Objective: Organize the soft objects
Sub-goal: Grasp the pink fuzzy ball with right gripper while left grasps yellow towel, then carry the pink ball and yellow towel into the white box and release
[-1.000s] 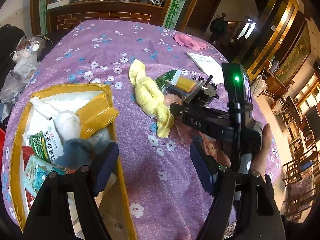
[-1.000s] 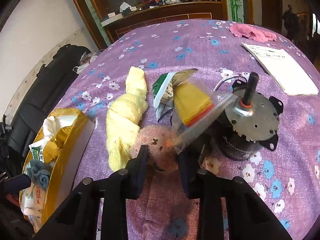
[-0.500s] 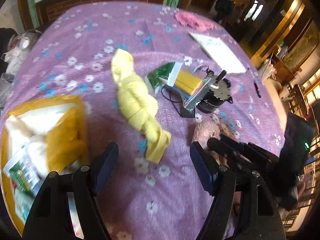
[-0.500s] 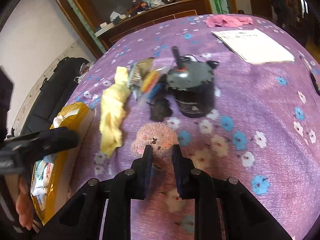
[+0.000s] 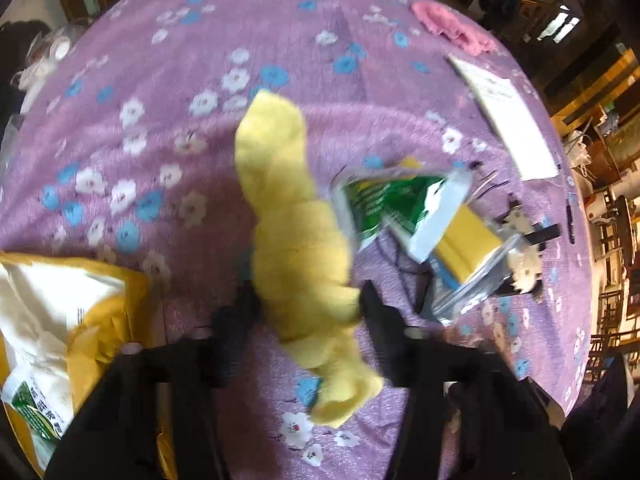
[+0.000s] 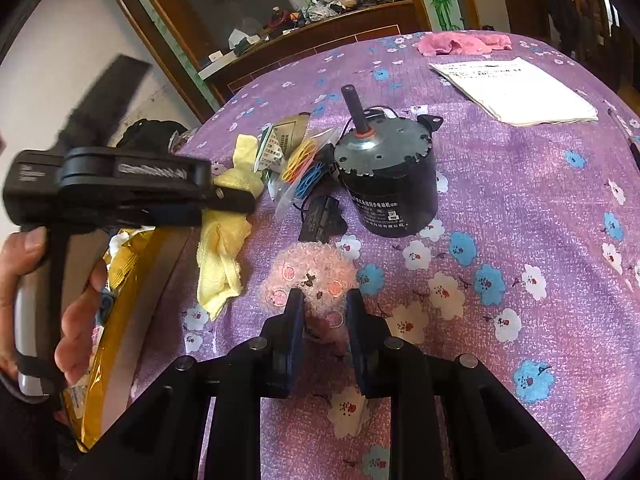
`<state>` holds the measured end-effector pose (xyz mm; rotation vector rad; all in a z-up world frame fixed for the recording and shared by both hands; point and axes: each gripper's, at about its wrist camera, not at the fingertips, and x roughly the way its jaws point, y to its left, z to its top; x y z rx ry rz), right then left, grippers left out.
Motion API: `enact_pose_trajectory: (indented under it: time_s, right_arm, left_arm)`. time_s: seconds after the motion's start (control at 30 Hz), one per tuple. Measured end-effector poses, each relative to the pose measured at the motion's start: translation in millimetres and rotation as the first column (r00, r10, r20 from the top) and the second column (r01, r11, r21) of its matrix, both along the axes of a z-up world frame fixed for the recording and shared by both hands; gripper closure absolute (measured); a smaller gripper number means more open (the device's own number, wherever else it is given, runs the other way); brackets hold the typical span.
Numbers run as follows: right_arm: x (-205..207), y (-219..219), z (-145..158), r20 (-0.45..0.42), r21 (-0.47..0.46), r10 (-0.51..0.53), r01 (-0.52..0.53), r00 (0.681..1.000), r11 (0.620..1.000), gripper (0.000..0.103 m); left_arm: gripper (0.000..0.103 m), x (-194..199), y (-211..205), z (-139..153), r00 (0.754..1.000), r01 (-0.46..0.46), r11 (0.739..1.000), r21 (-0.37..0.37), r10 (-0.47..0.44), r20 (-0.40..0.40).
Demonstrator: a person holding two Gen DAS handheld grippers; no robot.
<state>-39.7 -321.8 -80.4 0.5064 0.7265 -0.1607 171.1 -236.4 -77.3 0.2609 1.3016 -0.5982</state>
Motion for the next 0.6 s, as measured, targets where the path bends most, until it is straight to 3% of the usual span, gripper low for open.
enact_pose_trajectory:
  time_s: [0.1,0.27,0.6]
  right_arm:
    - [-1,-1,0,0.004,0.006,0.001,-0.001,1.0,1.0,0.083]
    - [-3,-6,-1,0.019,0.03,-0.005,0.004,1.0,1.0,0.083]
    - [-5,-3,-1,0.036,0.017,-0.005,0.004,0.999,1.0,0.083]
  left_arm:
    - [0.065,-8,7,6,1.0,0.027,0.999,-0.02,-0.027,-0.007]
    - [0.065,-41,38,43,0.998,0.063,0.988,-0.141,-0.059,0.03]
    - [0.065,-115,134,87,0.995,0.082,0.926,-0.369,-0.058,0.076]
